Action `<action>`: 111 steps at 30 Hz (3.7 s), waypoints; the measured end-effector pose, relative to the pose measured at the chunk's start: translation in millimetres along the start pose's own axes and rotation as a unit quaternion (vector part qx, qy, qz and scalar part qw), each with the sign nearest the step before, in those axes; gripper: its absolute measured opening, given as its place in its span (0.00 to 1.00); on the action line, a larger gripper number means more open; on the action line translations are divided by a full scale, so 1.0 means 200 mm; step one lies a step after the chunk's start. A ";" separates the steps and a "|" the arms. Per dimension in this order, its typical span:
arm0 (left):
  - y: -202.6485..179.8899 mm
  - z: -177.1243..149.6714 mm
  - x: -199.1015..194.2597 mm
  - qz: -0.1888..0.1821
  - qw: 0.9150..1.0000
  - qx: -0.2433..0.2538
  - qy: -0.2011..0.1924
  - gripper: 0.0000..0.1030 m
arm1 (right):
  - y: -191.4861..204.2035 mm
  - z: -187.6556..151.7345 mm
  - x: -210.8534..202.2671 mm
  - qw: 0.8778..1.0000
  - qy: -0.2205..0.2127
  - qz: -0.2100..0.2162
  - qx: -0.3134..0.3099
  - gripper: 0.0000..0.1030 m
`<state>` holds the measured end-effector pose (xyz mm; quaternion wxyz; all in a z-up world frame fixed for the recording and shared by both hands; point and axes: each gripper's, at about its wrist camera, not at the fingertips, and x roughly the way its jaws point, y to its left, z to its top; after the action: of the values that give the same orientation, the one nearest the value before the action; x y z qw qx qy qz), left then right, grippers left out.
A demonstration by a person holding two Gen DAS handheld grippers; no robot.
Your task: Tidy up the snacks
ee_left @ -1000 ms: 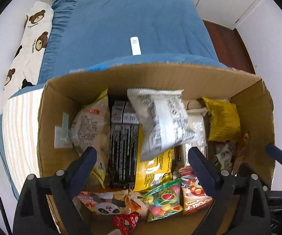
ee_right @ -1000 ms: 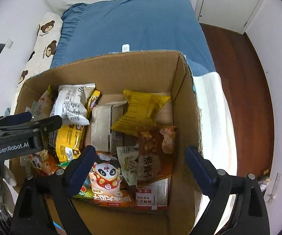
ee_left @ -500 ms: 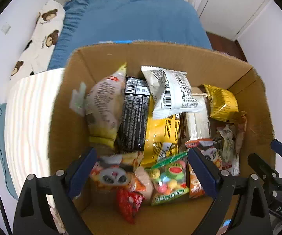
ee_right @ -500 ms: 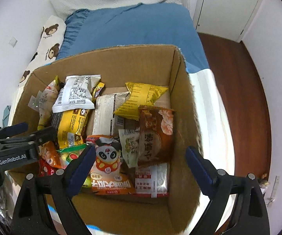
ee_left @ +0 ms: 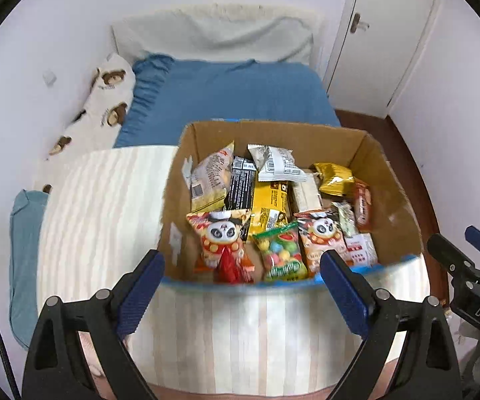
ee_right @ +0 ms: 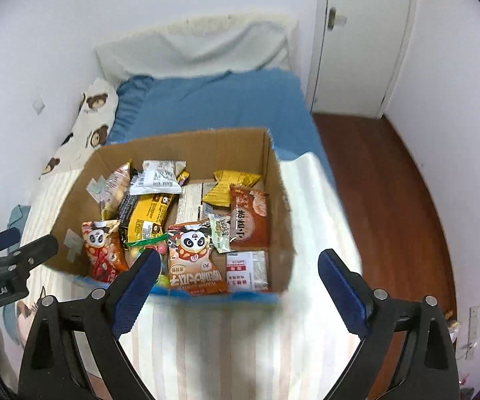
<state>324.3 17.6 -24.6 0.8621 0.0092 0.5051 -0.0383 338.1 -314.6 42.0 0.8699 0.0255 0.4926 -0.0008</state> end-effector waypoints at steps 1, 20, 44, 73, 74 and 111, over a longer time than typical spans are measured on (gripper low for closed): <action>-0.01 -0.04 -0.05 0.001 1.000 0.001 -0.009 0.93 | 0.01 -0.03 -0.07 1.000 -0.012 -0.001 -0.001 0.95; -0.04 -0.43 -0.80 0.017 0.990 0.017 -0.136 0.93 | 0.06 -0.38 -0.99 0.990 -0.143 -0.002 -0.018 0.96; -0.07 -0.36 -0.77 0.033 0.986 0.007 -0.165 1.00 | 0.00 -0.33 -0.96 0.989 -0.149 0.010 0.004 0.99; -0.08 -0.26 -0.52 0.045 0.990 0.014 -0.137 1.00 | 0.02 -0.21 -0.59 0.993 -0.114 -0.004 -0.005 0.99; -0.08 -0.26 -0.52 0.044 0.989 0.013 -0.138 1.00 | 0.02 -0.22 -0.58 0.994 -0.114 -0.004 -0.005 0.99; -0.07 -0.28 -0.53 0.040 0.990 0.011 -0.132 1.00 | 0.05 -0.23 -0.59 0.994 -0.113 -0.003 -0.003 0.99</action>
<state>223.7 12.6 40.6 0.9219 0.0342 0.3857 -0.0103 237.5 -304.6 119.6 0.9200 0.0207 0.3913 -0.0046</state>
